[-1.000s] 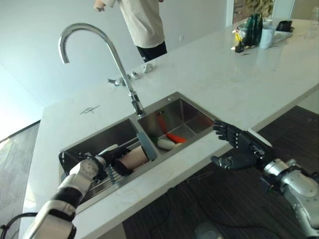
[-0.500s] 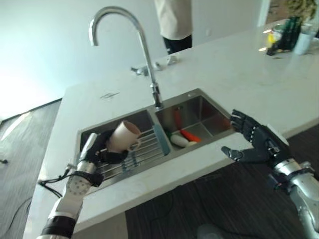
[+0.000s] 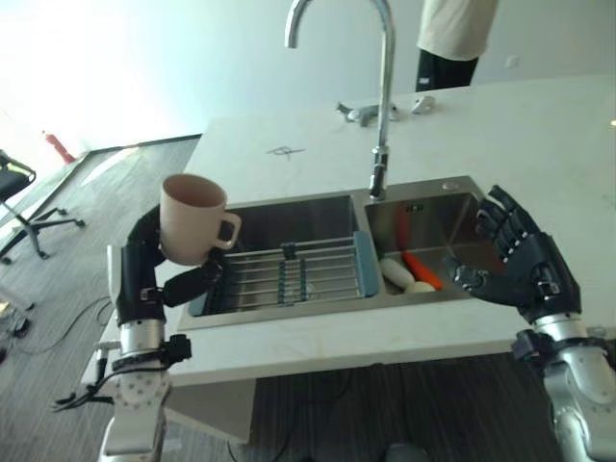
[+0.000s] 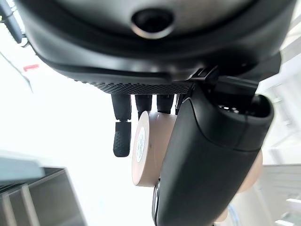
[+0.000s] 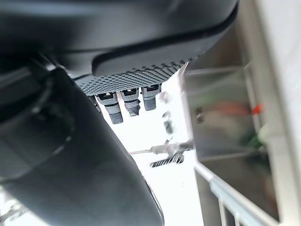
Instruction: Place the dishes in the dishwasher.
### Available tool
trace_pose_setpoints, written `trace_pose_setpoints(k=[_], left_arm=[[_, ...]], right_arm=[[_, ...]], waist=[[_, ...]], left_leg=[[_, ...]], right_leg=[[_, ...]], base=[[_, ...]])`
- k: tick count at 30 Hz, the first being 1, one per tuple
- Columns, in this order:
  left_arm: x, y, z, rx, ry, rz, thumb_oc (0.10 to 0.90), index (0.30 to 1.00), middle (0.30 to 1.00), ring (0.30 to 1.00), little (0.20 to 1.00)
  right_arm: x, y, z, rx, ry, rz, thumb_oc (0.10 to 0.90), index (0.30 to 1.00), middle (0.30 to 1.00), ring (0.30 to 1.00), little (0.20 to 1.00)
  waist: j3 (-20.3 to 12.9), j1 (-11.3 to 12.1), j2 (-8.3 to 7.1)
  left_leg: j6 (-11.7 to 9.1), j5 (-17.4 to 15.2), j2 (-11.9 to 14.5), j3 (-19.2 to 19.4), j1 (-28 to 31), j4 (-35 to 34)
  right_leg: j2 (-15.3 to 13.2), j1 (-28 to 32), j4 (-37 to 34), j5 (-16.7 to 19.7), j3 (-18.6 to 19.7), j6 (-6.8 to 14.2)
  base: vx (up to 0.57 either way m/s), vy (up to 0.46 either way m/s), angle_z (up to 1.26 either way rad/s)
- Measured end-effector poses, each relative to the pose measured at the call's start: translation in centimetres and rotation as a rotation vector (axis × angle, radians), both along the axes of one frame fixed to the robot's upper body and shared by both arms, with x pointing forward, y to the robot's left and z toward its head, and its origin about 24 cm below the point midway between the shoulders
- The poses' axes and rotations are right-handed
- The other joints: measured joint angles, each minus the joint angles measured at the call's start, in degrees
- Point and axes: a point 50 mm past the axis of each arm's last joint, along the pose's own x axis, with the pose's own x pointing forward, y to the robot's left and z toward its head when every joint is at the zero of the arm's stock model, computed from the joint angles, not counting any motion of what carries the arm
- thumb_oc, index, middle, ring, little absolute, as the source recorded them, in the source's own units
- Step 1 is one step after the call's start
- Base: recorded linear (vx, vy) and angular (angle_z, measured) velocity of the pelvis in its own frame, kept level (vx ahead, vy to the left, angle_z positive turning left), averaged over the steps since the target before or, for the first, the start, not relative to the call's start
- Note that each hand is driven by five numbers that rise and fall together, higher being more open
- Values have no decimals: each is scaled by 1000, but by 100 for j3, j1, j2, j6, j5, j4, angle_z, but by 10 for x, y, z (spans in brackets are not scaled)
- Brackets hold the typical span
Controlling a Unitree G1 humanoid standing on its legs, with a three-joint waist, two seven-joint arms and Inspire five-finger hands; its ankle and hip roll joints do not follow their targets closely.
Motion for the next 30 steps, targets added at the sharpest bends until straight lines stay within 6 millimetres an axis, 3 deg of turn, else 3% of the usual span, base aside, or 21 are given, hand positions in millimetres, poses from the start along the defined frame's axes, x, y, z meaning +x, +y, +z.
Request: trace_pose_setpoints(k=[5, 9, 11, 13, 14, 15, 16, 18, 20, 21, 22, 23, 24, 25, 27, 28, 30], left_arm=[[-10, -3, 4, -53, -46, -1, 400, 300, 300, 300, 300], [-27, 7, 3, -105, -41, 34, 400, 300, 300, 300, 300], [-33, 6, 1, -121, -31, 36, 400, 300, 300, 300, 300], [-32, 5, 0, -169, -41, 36, 400, 300, 300, 300, 300], [-23, -6, -1, -211, -55, -8, 400, 300, 300, 300, 300], [-18, -10, 1, -229, -69, -48, 400, 300, 300, 300, 300], [-5, -15, 4, -239, -85, -97, 400, 300, 300, 300, 300], [-3, -16, 5, -274, -94, -114, 400, 300, 300, 300, 300], [-2, -17, 6, -281, -102, -144, 400, 300, 300, 300, 300], [-2, -17, 8, -288, -122, -159, 400, 300, 300, 300, 300], [2, -20, 11, -281, -138, -190, 400, 300, 300, 300, 300], [4, -24, 16, -273, -154, -219, 400, 300, 300, 300, 300], [2, -20, 20, -255, -170, -218, 400, 300, 300, 300, 300], [2, -14, 18, -285, -172, -191, 400, 300, 300, 300, 300], [2, -10, 16, -285, -162, -175, 400, 300, 300, 300, 300], [1, -8, 16, -282, -161, -167, 400, 300, 300, 300, 300], [0, -6, 16, -280, -158, -159, 400, 300, 300, 300, 300]], right_arm=[[-2, 12, 2, 10, -29, 42, 800, 900, 900, 900, 900], [-4, 20, 3, 16, -31, 93, 800, 900, 900, 900, 900], [-5, 22, 5, 30, -44, 107, 800, 900, 900, 900, 900], [-3, 26, 7, 14, -42, 134, 800, 900, 900, 900, 900], [-5, 24, 4, 23, -31, 106, 800, 900, 900, 900, 900], [-4, 23, 3, 24, -24, 92, 800, 900, 900, 900, 900], [-3, 20, 3, 18, -22, 66, 800, 900, 900, 900, 900], [4, 18, 8, -3, -44, 70, 800, 900, 900, 900, 900], [2, 13, 14, -30, -67, 53, 800, 900, 900, 900, 900], [0, 10, 16, -31, -91, 39, 800, 900, 900, 900, 900], [-4, 3, 21, -33, -124, 3, 800, 900, 900, 900, 900], [-8, -3, 22, -22, -138, -39, 800, 900, 900, 900, 900], [-6, 1, 19, 16, -145, -35, 800, 900, 900, 900, 900], [-4, 12, 12, 60, -138, 3, 800, 900, 900, 900, 900], [-2, 20, 8, 90, -141, 18, 800, 900, 900, 900, 900], [-1, 24, 7, 85, -140, 29, 800, 900, 900, 900, 900], [-1, 29, 4, 97, -136, 34, 800, 900, 900, 900, 900]], waist=[[-8, 280, -49], [-19, 632, -55], [7, 792, 31], [47, 967, 136], [59, 793, 244], [84, 630, 135], [200, 509, -88], [268, 532, -284], [276, 288, -274], [271, 208, -214], [310, 35, -79], [278, -96, 119], [395, 42, -62], [461, 265, -189], [479, 394, -239], [493, 572, -249], [508, 716, -222]], left_leg=[[-78, 75, 21, -355, -211, -11], [-115, 225, 50, -650, -395, -43], [-171, 390, 69, -844, -626, -70], [-160, 413, 117, -764, -851, -173], [-3, 136, 412, -55, -921, -477], [103, -85, 388, 626, -800, -652], [-62, -4, 481, 1683, -676, -229], [-146, -31, 564, 2253, -55, 329], [-301, -302, 536, 2612, 741, 547], [-339, -457, 487, 2595, 938, 646], [-345, -710, 505, 2444, 946, 863], [-145, -811, 324, 2287, 1041, 360], [-95, -815, 140, 2209, 1011, 269], [149, -981, 65, 2031, 759, 496], [262, -1159, -33, 1745, 408, 755], [341, -1221, -127, 1625, 251, 895], [549, -1347, -174, 1441, -15, 1194]], right_leg=[[-25, -47, 186, -143, -331, -132], [-23, -176, 390, -272, -600, -282], [-48, -321, 481, -275, -826, -390], [-113, -433, 543, -235, -1158, -514], [-223, -231, 326, -129, -1822, -449], [-501, -115, 162, -90, -2225, -541], [-927, 61, 62, -84, -2760, -615], [-1202, 269, -295, 188, -3136, -543], [-1549, 520, -254, 297, -3598, -411], [-1660, 503, -55, 338, -3637, -343], [-1775, 468, 170, 396, -3443, -304], [-1730, 417, 167, 457, -3257, -179], [-1760, 361, 35, 592, -2945, -16], [-1770, 398, -275, 1016, -2760, 35], [-1912, 405, -425, 1419, -2724, 250], [-1972, 426, -552, 1610, -2748, 300], [-2085, 480, -649, 1979, -2969, 275]], base=[[-22, -176, 36], [-67, -133, 34], [-171, -26, 51], [-246, -36, 110], [-223, -34, 213], [-255, 25, 305], [-205, 77, 239], [-193, 136, 164], [-184, 299, 146], [-118, 345, 160], [-49, 254, 188], [-37, 312, 160], [-5, 391, 120], [15, 378, 80], [52, 356, 86], [61, 372, 60], [56, 349, 61]])
